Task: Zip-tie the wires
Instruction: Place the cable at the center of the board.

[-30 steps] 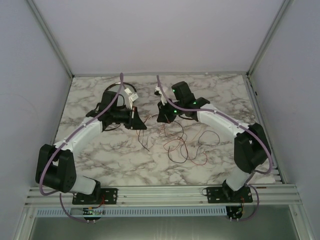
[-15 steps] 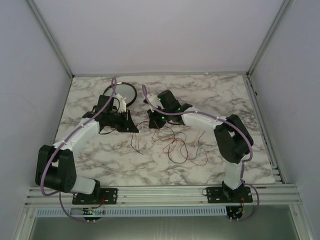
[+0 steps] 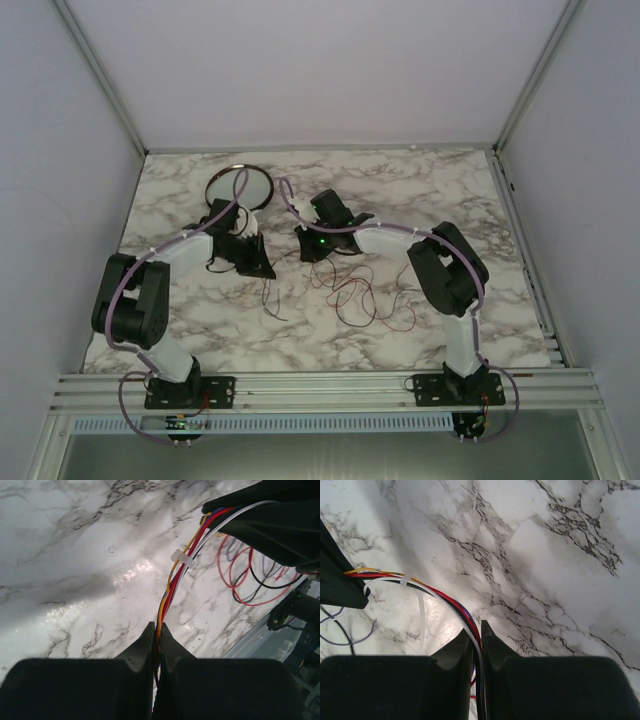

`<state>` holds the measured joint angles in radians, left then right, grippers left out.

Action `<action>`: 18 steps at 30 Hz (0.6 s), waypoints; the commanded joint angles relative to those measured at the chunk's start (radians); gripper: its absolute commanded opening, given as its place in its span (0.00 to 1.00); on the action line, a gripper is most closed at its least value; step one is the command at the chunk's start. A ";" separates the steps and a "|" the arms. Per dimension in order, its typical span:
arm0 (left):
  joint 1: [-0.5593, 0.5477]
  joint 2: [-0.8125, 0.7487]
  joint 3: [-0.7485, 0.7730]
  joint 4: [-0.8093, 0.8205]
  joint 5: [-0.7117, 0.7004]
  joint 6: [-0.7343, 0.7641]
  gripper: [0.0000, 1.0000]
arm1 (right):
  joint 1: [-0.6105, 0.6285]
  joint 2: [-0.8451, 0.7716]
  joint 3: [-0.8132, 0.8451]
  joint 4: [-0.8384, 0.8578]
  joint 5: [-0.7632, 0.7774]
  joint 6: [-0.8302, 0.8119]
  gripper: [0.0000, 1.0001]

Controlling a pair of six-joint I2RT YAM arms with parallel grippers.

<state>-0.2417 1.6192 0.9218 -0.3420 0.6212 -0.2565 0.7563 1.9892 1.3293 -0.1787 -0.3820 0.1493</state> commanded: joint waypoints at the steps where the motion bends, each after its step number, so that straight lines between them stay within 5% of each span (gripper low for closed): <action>1: 0.007 0.058 0.024 -0.006 -0.016 0.017 0.00 | -0.005 0.030 0.041 0.037 0.072 0.022 0.10; 15: 0.010 0.205 0.083 -0.004 -0.052 0.037 0.00 | -0.035 0.070 0.048 0.033 0.146 -0.028 0.29; 18: 0.010 0.216 0.087 -0.014 -0.072 0.043 0.07 | -0.038 0.071 0.050 0.026 0.163 -0.047 0.37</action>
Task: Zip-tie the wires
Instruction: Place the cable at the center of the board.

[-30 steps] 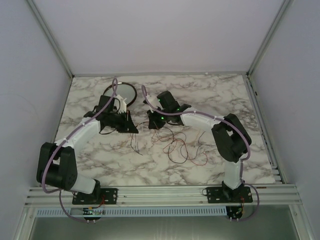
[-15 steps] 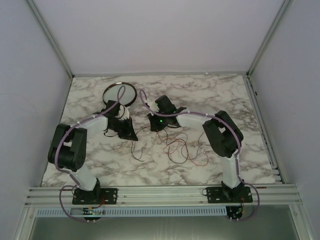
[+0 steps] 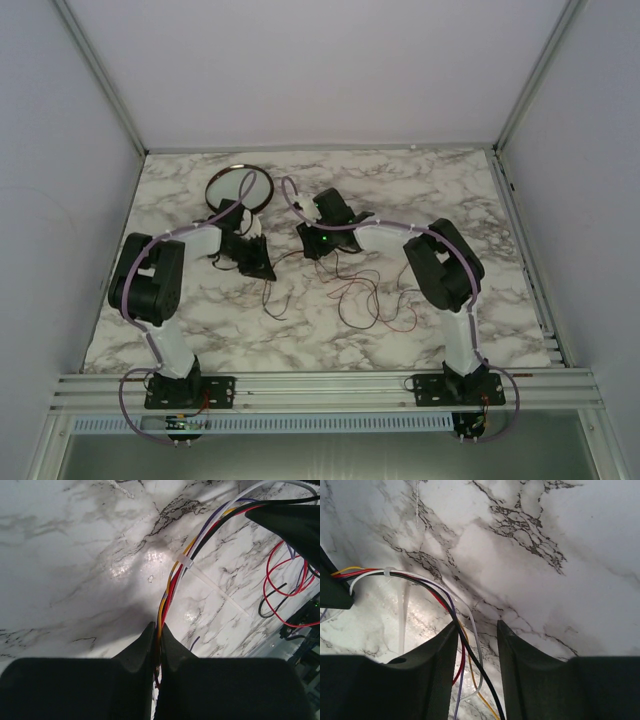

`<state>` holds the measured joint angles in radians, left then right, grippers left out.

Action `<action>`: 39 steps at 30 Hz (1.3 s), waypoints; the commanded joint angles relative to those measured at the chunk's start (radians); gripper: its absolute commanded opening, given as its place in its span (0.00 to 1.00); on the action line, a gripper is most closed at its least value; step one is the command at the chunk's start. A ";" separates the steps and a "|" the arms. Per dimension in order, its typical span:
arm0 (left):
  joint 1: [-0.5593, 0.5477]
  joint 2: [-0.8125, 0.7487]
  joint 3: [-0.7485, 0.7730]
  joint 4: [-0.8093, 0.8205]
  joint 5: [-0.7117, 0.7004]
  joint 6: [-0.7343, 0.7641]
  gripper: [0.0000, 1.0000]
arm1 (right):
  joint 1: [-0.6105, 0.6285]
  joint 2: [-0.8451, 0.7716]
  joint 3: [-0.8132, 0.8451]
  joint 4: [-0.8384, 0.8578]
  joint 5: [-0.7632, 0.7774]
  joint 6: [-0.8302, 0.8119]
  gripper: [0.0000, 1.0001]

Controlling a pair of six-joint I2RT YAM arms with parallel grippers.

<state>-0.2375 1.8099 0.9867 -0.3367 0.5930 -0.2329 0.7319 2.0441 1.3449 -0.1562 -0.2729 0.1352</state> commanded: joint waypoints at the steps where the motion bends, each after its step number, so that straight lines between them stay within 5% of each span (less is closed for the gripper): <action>1: 0.005 0.029 0.023 -0.023 -0.050 0.020 0.09 | -0.015 0.017 0.037 0.003 0.055 -0.042 0.39; 13: 0.006 0.029 0.035 -0.075 -0.130 0.031 0.26 | -0.045 -0.067 0.042 0.058 -0.016 -0.036 0.54; 22: 0.006 -0.027 0.069 -0.125 -0.126 0.042 0.52 | -0.109 -0.279 -0.097 0.261 -0.097 0.020 0.65; 25: 0.011 -0.065 0.086 -0.140 -0.121 0.040 0.65 | -0.130 -0.344 -0.153 0.343 -0.074 0.027 0.65; 29: 0.028 -0.133 0.121 -0.148 -0.132 0.040 0.99 | -0.173 -0.441 -0.236 0.438 0.009 0.045 0.67; 31: 0.040 -0.192 0.134 -0.126 -0.159 0.026 1.00 | -0.208 -0.487 -0.281 0.465 0.055 0.060 0.69; 36: 0.071 -0.368 0.090 0.037 -0.271 -0.050 1.00 | -0.314 -0.655 -0.465 0.556 0.183 0.079 0.99; 39: 0.078 -0.480 0.022 0.157 -0.378 -0.079 1.00 | -0.389 -0.785 -0.617 0.616 0.258 0.090 0.99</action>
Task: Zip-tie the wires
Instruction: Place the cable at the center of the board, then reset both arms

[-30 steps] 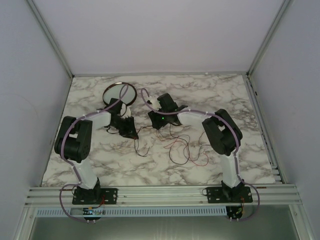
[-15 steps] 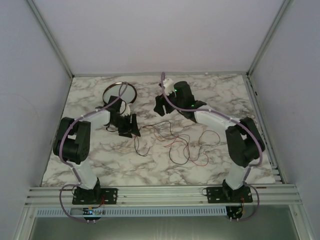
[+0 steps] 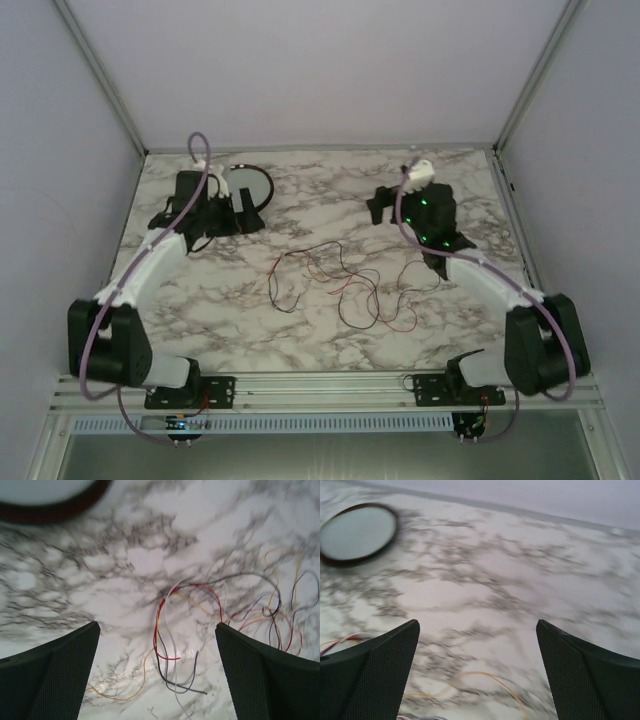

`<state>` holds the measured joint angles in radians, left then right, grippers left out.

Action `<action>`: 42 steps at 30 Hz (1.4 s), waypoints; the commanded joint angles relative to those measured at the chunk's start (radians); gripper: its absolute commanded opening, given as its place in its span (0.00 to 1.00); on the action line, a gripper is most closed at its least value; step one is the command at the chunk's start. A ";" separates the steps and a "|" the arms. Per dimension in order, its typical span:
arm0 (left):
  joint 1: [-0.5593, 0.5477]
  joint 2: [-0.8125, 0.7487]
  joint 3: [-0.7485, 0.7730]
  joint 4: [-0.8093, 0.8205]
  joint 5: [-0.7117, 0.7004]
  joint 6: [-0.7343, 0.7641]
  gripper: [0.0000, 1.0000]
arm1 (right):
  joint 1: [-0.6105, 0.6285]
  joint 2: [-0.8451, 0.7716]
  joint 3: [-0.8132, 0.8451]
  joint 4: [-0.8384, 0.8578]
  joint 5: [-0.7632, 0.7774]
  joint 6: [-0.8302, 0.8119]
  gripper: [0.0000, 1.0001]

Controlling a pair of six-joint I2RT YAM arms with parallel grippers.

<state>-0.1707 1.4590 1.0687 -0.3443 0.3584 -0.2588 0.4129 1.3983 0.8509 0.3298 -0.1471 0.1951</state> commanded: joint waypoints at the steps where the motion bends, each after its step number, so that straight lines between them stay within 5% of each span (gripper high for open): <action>1: 0.012 -0.166 -0.097 0.228 -0.168 -0.061 1.00 | -0.104 -0.181 -0.165 0.139 0.153 0.028 0.99; 10: 0.014 -0.499 -0.499 0.763 -0.477 -0.133 1.00 | -0.261 -0.486 -0.474 0.193 0.423 0.006 0.99; 14: 0.014 -0.518 -0.553 0.815 -0.513 -0.112 1.00 | -0.329 -0.482 -0.585 0.307 0.472 0.002 0.99; 19: 0.014 -0.467 -0.557 0.817 -0.524 -0.043 1.00 | -0.366 -0.355 -0.736 0.669 0.506 -0.064 0.99; 30: 0.015 -0.383 -0.630 0.945 -0.608 0.048 1.00 | -0.363 0.205 -0.870 1.497 0.464 -0.142 0.99; 35: 0.015 -0.289 -0.672 1.068 -0.632 0.132 1.00 | -0.369 0.158 -0.801 1.324 0.458 -0.130 0.99; 38: 0.013 -0.209 -0.704 1.159 -0.663 0.193 1.00 | -0.370 0.140 -0.690 1.071 0.429 -0.137 0.99; 42: 0.013 -0.128 -0.787 1.360 -0.677 0.255 1.00 | -0.382 0.142 -0.673 1.044 0.411 -0.126 0.99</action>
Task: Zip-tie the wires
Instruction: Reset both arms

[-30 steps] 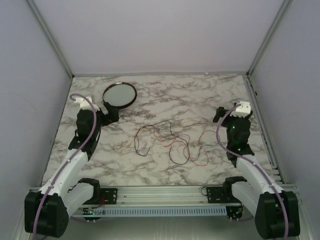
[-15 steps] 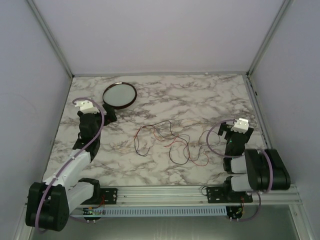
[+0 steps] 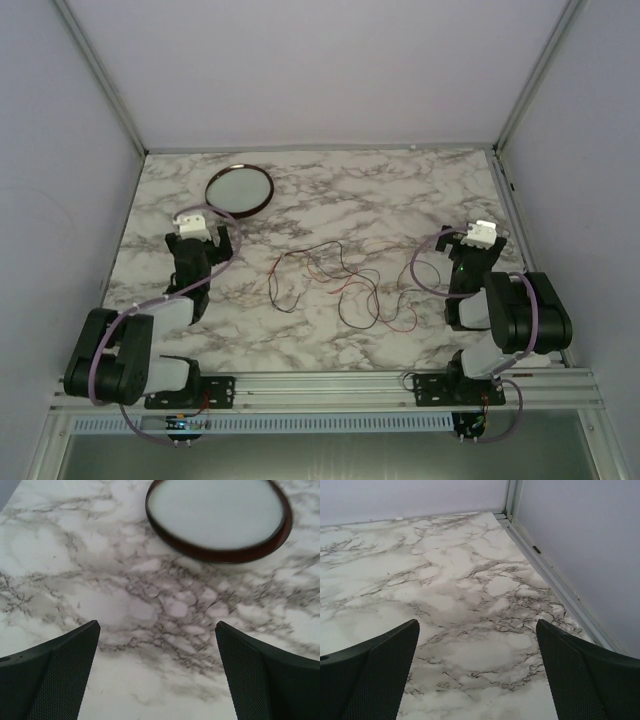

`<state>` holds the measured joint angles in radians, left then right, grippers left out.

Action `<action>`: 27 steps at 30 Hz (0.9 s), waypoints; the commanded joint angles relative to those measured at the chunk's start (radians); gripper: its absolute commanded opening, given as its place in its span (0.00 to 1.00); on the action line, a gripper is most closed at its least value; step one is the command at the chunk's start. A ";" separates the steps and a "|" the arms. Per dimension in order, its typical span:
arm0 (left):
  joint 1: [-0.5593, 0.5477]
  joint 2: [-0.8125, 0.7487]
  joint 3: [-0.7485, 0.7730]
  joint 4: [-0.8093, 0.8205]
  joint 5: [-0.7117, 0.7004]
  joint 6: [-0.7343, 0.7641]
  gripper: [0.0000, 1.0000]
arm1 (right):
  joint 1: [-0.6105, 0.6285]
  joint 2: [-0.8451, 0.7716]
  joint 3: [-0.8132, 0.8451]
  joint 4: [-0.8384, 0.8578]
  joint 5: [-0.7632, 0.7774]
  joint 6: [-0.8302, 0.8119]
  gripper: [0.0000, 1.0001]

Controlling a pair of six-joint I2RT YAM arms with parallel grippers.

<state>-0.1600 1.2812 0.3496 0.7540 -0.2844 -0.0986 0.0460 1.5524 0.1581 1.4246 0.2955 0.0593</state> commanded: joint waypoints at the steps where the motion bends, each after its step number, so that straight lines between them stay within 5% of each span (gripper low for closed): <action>1: 0.002 0.065 -0.089 0.314 -0.033 0.104 1.00 | -0.016 -0.011 0.022 -0.053 -0.033 0.010 0.99; 8: 0.003 0.292 -0.171 0.700 0.015 0.145 1.00 | -0.018 -0.012 0.024 -0.058 -0.036 0.012 0.99; 14: 0.008 0.264 -0.111 0.529 -0.081 0.091 1.00 | -0.020 -0.011 0.026 -0.063 -0.035 0.014 0.99; 27: 0.008 0.273 -0.121 0.565 -0.086 0.092 1.00 | -0.021 -0.011 0.026 -0.062 -0.035 0.014 0.99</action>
<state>-0.1577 1.5543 0.2176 1.2541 -0.3611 0.0032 0.0353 1.5517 0.1722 1.3434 0.2707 0.0605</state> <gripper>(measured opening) 0.997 0.991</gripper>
